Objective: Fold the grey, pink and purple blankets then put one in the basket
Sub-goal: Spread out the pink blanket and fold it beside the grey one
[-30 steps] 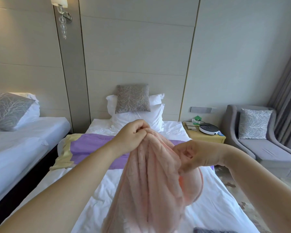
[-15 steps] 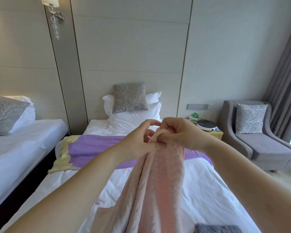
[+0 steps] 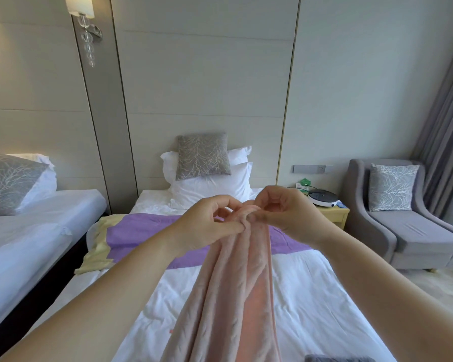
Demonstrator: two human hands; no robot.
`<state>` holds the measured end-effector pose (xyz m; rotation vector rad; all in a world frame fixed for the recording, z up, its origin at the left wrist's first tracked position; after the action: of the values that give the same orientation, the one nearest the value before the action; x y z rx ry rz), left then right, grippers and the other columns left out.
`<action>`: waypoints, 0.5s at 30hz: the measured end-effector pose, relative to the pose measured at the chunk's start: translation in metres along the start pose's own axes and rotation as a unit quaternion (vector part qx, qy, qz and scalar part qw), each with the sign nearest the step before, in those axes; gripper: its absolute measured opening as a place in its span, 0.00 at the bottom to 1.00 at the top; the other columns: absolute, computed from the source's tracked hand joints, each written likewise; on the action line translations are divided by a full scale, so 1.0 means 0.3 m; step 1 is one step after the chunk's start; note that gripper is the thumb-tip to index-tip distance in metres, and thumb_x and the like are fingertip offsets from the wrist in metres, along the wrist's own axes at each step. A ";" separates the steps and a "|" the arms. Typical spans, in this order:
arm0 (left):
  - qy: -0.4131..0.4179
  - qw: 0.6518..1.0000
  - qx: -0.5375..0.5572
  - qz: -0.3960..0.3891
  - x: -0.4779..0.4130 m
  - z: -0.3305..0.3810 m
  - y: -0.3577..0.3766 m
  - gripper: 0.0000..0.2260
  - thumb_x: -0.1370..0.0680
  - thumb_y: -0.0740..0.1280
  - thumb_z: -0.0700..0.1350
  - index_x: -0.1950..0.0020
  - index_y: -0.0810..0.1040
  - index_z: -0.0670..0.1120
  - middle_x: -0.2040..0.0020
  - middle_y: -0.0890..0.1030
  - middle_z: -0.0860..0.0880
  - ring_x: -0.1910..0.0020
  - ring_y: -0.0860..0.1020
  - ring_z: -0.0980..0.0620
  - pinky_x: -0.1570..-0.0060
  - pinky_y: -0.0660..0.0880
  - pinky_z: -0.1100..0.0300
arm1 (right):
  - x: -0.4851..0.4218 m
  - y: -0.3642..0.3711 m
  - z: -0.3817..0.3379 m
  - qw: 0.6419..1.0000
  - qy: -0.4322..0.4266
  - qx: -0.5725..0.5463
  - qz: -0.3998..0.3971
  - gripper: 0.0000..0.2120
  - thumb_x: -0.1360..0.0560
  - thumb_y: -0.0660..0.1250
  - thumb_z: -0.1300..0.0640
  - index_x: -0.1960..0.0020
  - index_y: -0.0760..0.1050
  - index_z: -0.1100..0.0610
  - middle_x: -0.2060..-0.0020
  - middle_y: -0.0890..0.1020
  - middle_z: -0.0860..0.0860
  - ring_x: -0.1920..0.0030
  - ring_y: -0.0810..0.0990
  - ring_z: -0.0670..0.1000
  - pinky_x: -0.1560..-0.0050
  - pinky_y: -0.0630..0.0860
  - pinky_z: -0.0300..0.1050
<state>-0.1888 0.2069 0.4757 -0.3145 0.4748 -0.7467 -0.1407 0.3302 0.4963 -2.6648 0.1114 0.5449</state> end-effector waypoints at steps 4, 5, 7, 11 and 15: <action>0.017 0.999 0.049 0.016 -0.002 0.030 -0.017 0.12 0.32 0.77 0.50 0.56 0.80 0.45 0.61 0.79 0.51 0.60 0.75 0.54 0.54 0.70 0.57 | 0.003 0.016 0.009 0.997 -0.021 -0.068 0.010 0.07 0.32 0.74 0.61 0.58 0.78 0.62 0.62 0.82 0.54 0.59 0.80 0.49 0.52 0.77 0.43; 0.023 0.998 0.059 0.027 -0.002 0.036 -0.029 0.10 0.31 0.77 0.46 0.57 0.79 0.44 0.61 0.79 0.49 0.59 0.76 0.53 0.54 0.71 0.56 | 0.005 0.024 0.018 0.996 -0.022 -0.086 0.009 0.08 0.33 0.74 0.59 0.57 0.78 0.62 0.62 0.83 0.52 0.59 0.80 0.49 0.52 0.78 0.41; 0.030 0.995 0.067 0.063 -0.008 0.042 -0.066 0.08 0.29 0.74 0.41 0.59 0.76 0.44 0.59 0.80 0.45 0.57 0.76 0.51 0.52 0.72 0.55 | 0.014 0.042 0.057 0.989 -0.004 -0.151 -0.007 0.09 0.33 0.73 0.59 0.55 0.78 0.61 0.60 0.84 0.51 0.56 0.81 0.48 0.51 0.77 0.40; 0.032 0.986 0.111 0.123 -0.023 0.048 -0.146 0.08 0.27 0.70 0.35 0.58 0.75 0.46 0.62 0.81 0.52 0.63 0.77 0.58 0.61 0.72 0.68 | 0.061 0.136 0.168 0.968 0.081 -0.215 -0.099 0.07 0.32 0.72 0.58 0.55 0.82 0.58 0.56 0.84 0.54 0.52 0.81 0.52 0.45 0.73 0.46; -0.010 0.985 0.114 0.128 -0.036 0.037 -0.187 0.12 0.26 0.66 0.33 0.52 0.80 0.49 0.59 0.82 0.54 0.62 0.79 0.61 0.64 0.72 0.71 | 0.076 0.182 0.187 0.969 0.089 -0.209 -0.097 0.12 0.31 0.71 0.55 0.52 0.83 0.61 0.56 0.85 0.53 0.54 0.83 0.49 0.50 0.76 0.39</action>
<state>-0.2222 0.1768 0.5128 -0.0453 0.3976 -0.5404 -0.1484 0.3039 0.4195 -3.0855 -0.2388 0.2873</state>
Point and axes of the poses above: each hand's wrist, its own x-axis away from the middle knuckle, its own y-axis out of the palm, z = x × y, the point moved 9 cm from there along -x, towards the middle knuckle
